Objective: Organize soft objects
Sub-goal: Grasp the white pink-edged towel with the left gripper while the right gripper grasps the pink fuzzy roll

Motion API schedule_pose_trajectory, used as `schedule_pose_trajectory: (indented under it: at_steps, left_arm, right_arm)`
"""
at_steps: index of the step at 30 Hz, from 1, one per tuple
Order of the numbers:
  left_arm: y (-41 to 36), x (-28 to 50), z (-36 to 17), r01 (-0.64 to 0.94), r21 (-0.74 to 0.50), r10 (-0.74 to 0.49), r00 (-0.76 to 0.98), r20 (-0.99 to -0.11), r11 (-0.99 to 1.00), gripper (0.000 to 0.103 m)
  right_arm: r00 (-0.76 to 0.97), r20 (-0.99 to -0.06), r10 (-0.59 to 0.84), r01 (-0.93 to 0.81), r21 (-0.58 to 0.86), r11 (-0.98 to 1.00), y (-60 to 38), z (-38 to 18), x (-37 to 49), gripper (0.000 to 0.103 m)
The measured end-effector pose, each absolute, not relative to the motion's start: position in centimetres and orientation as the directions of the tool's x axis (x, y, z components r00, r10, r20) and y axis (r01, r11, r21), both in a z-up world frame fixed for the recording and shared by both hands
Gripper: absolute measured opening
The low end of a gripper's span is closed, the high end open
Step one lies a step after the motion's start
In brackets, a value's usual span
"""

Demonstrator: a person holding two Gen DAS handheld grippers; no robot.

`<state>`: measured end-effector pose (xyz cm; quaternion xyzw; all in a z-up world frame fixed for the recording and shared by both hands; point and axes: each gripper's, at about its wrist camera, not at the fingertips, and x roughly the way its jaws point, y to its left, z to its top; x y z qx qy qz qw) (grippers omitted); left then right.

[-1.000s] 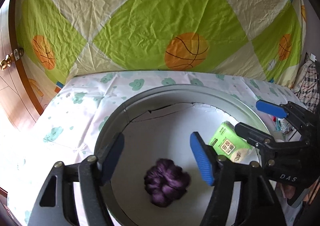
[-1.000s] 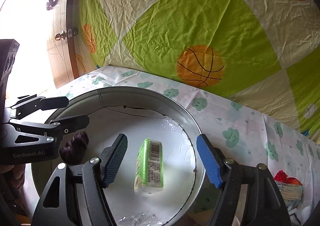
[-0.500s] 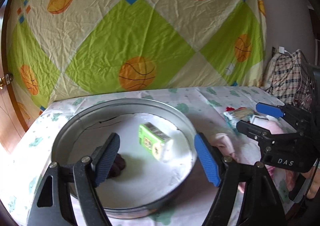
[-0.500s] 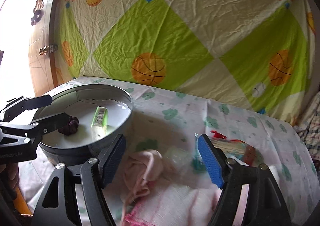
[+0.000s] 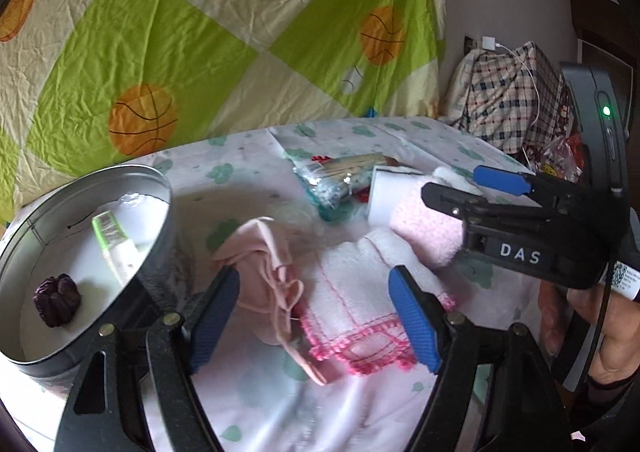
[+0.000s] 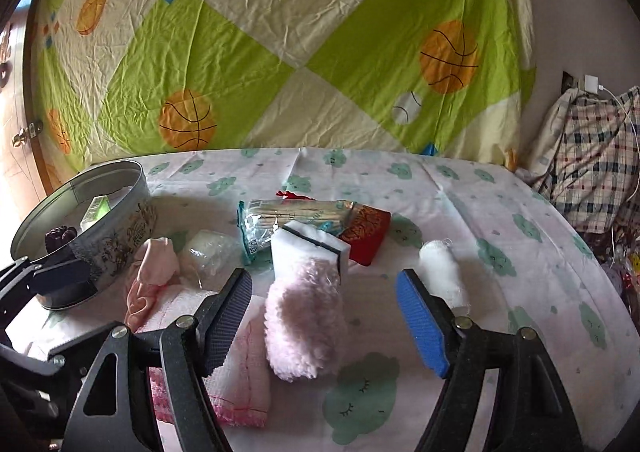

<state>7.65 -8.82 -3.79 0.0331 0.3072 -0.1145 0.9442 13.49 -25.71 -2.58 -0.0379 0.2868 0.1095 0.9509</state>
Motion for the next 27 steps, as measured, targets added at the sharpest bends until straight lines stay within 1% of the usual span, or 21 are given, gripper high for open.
schedule_pose_trajectory:
  at_steps: [3,8,10,11,13,14,15,16,17,19,20,21,22,27]
  left_arm:
    - [-10.7,8.2,-4.3,0.275,0.012,-0.210,0.759,-0.617,0.961,0.078]
    - [-12.2,9.7,-5.6,0.311,0.004,-0.228,0.707,-0.669,0.950,0.078]
    - [-12.5,10.5,-6.1,0.318,-0.019,-0.241,0.677,-0.695,0.948,0.074]
    - [-12.5,10.9,-6.4,0.321,-0.037,-0.250,0.655,-0.713,0.946,0.073]
    - [-12.7,11.5,-6.8,0.327,-0.069,-0.269,0.620,-0.737,0.943,0.073]
    - [-12.8,11.5,-6.8,0.330,-0.071,-0.272,0.615,-0.740,0.941,0.073]
    - [-12.9,11.6,-6.9,0.333,-0.069,-0.271,0.610,-0.745,0.940,0.069]
    - [-13.0,11.5,-7.0,0.332,-0.065,-0.266,0.608,-0.748,0.941,0.062]
    - [-13.1,11.5,-7.0,0.330,-0.057,-0.259,0.612,-0.747,0.942,0.056]
    - [-13.2,11.1,-6.9,0.332,-0.044,-0.254,0.623,-0.740,0.942,0.041]
    - [-13.2,10.9,-6.9,0.332,-0.040,-0.253,0.628,-0.736,0.943,0.038]
    - [-13.1,10.8,-6.9,0.331,-0.040,-0.254,0.634,-0.731,0.943,0.030]
    - [-13.1,10.5,-6.8,0.333,-0.038,-0.255,0.642,-0.723,0.942,0.024]
    - [-12.2,10.6,-6.5,0.316,-0.071,-0.274,0.663,-0.697,0.946,0.020]
  right_arm:
    - [0.798,-0.573,0.187,-0.234,-0.009,0.972,-25.6,-3.1,14.0,0.076]
    - [0.782,-0.592,0.196,-0.243,0.001,0.970,-25.6,-3.4,14.5,0.076]
    - [0.769,-0.607,0.203,-0.254,0.001,0.967,-25.5,-3.7,14.7,0.075]
    - [0.759,-0.617,0.207,-0.262,0.002,0.965,-25.3,-3.8,14.9,0.072]
    - [0.739,-0.637,0.220,-0.282,0.004,0.959,-25.0,-4.1,15.3,0.052]
    - [0.728,-0.648,0.224,-0.290,0.005,0.957,-24.8,-4.3,15.5,0.047]
    - [0.719,-0.657,0.228,-0.296,0.008,0.955,-24.7,-4.5,15.6,0.036]
    - [0.716,-0.658,0.232,-0.300,0.010,0.954,-24.7,-4.6,15.7,0.031]
    - [0.720,-0.652,0.239,-0.305,0.012,0.952,-24.7,-4.5,15.6,0.031]
    - [0.736,-0.632,0.243,-0.308,0.008,0.951,-24.7,-4.2,15.1,0.028]
    - [0.746,-0.621,0.241,-0.305,0.003,0.952,-24.8,-4.0,14.8,0.028]
    - [0.756,-0.609,0.240,-0.303,-0.001,0.953,-24.8,-3.9,14.6,0.028]
    - [0.766,-0.597,0.239,-0.300,-0.003,0.954,-24.9,-3.7,14.3,0.028]
    - [0.806,-0.547,0.226,-0.275,-0.008,0.961,-25.5,-2.9,13.5,0.028]
